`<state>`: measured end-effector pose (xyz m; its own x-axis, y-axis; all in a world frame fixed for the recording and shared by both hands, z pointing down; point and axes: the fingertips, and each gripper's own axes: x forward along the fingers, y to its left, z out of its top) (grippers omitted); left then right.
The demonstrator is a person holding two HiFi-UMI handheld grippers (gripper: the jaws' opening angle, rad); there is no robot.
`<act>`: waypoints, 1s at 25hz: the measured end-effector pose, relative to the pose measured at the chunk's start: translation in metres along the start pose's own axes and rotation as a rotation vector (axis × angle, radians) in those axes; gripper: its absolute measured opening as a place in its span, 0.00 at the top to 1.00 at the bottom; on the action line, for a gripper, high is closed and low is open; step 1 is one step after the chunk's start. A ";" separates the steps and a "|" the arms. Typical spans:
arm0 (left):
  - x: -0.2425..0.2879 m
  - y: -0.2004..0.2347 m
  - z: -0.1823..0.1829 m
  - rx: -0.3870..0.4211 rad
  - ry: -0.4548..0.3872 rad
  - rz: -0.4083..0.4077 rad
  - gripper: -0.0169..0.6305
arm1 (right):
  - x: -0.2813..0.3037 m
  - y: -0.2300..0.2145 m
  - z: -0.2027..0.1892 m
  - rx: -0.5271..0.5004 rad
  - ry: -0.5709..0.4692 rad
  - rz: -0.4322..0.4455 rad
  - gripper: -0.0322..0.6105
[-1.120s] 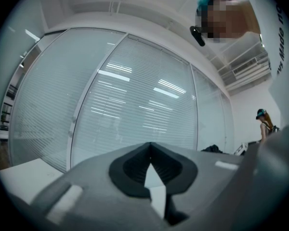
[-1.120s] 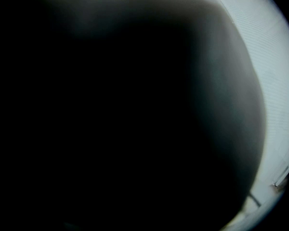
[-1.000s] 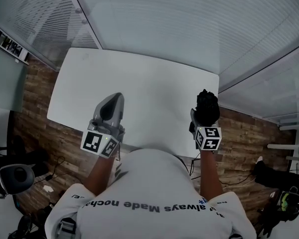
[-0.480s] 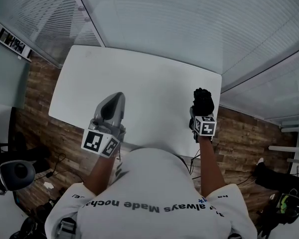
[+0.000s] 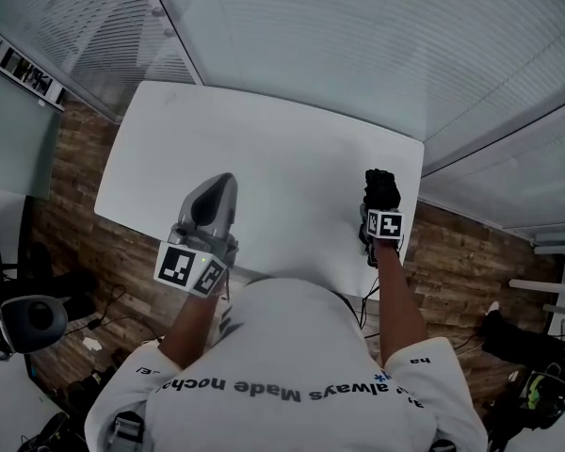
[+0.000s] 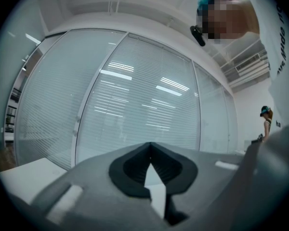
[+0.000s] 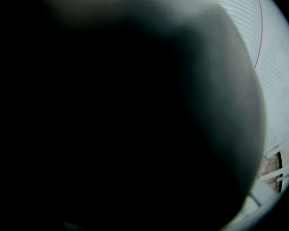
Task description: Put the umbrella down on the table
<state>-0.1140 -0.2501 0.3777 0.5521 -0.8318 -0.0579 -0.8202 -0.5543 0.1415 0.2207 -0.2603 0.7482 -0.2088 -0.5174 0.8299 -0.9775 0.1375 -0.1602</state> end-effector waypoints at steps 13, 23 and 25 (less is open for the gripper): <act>0.003 0.004 -0.001 0.002 0.009 0.015 0.97 | 0.039 -0.014 -0.028 0.061 0.209 -0.002 0.58; 0.010 0.008 -0.004 0.000 0.017 0.022 0.97 | 0.051 -0.019 -0.040 0.095 0.293 0.009 0.57; 0.012 0.010 -0.005 -0.001 0.018 0.022 0.97 | 0.053 -0.020 -0.042 0.106 0.300 0.008 0.57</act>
<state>-0.1145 -0.2655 0.3836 0.5366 -0.8431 -0.0368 -0.8320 -0.5358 0.1438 0.2306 -0.2554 0.8181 -0.2130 -0.2427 0.9464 -0.9770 0.0437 -0.2086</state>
